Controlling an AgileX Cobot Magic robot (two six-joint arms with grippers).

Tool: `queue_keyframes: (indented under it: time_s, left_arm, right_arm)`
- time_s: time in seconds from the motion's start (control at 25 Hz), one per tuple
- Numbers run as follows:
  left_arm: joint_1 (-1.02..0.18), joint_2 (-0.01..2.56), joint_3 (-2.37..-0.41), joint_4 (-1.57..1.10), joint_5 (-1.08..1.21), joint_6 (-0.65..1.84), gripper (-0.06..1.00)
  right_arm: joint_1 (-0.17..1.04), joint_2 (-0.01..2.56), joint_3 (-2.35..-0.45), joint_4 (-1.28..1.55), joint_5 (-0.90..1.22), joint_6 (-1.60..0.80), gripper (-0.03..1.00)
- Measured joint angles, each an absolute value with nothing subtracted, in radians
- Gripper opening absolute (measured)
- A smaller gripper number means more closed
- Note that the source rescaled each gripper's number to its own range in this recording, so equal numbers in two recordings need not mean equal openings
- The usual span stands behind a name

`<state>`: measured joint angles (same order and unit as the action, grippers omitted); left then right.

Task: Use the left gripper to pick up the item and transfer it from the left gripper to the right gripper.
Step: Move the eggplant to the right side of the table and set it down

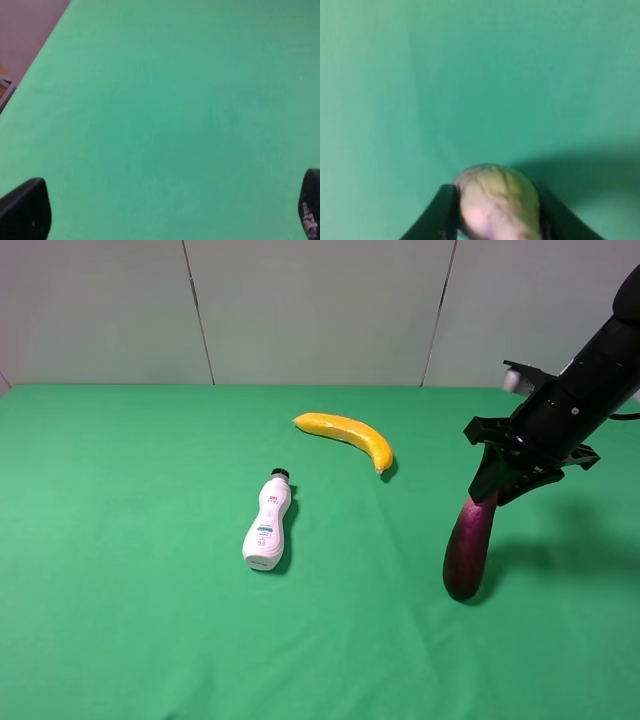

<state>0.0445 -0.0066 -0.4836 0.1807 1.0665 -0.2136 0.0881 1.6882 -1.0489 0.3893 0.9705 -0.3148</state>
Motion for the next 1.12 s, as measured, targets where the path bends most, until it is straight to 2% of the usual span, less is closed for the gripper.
queue_keyframes:
  time_s: [0.6, 1.12]
  left_arm:
    - [0.045, -0.007, -0.484, 0.181, 1.066, -0.214, 1.00]
    - [0.045, -0.007, -0.484, 0.181, 1.066, -0.214, 1.00]
  right_arm:
    - [0.088, 1.792, -1.048, 0.427, 0.784, -0.319, 0.02]
    - [0.088, 1.863, -1.048, 0.460, 0.742, -0.350, 0.00]
